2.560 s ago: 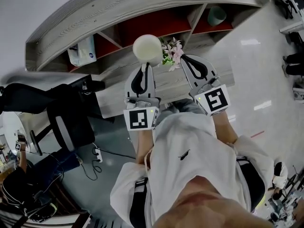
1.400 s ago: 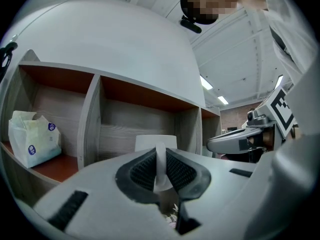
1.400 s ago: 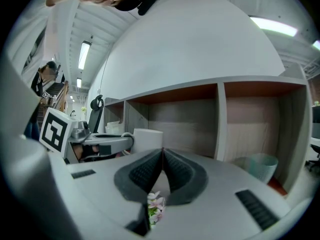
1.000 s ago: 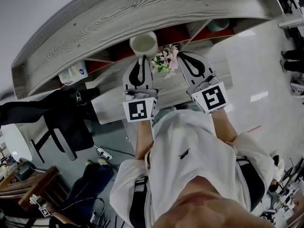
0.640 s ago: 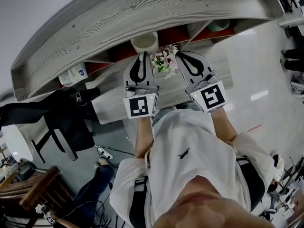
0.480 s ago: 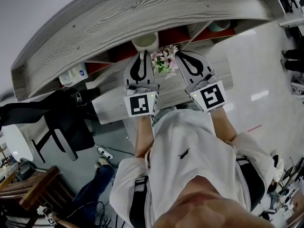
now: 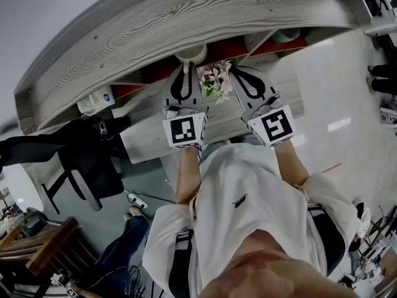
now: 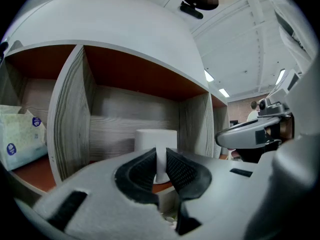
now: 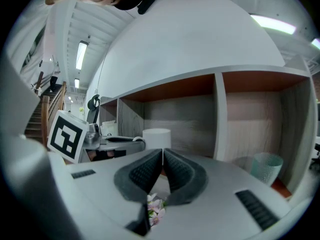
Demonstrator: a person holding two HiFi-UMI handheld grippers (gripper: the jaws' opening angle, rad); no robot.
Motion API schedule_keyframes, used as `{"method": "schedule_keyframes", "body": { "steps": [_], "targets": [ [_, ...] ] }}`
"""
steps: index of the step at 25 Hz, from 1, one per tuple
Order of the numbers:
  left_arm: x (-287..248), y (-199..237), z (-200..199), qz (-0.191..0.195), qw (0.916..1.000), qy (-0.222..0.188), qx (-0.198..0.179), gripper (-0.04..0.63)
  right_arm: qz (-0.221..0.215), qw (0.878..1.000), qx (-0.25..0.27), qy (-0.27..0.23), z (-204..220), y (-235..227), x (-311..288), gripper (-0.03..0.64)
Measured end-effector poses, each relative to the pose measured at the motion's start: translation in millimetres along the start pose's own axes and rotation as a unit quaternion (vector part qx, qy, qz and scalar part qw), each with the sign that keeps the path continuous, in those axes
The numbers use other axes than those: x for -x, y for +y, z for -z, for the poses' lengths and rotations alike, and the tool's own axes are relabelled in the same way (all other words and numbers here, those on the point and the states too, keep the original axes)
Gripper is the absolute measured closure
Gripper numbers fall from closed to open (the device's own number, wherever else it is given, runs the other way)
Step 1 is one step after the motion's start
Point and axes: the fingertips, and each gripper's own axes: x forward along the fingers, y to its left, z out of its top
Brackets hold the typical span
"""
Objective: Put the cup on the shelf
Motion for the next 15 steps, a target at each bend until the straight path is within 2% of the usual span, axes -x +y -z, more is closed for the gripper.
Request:
{"method": "schedule_keyframes", "body": {
  "steps": [15],
  "targets": [
    [-14.0, 3.6, 1.2, -0.005, 0.9998, 0.019, -0.009, 0.537, 0.008, 1.000, 0.006, 0.001, 3.8, -3.0, 2.3, 0.584]
  ]
}}
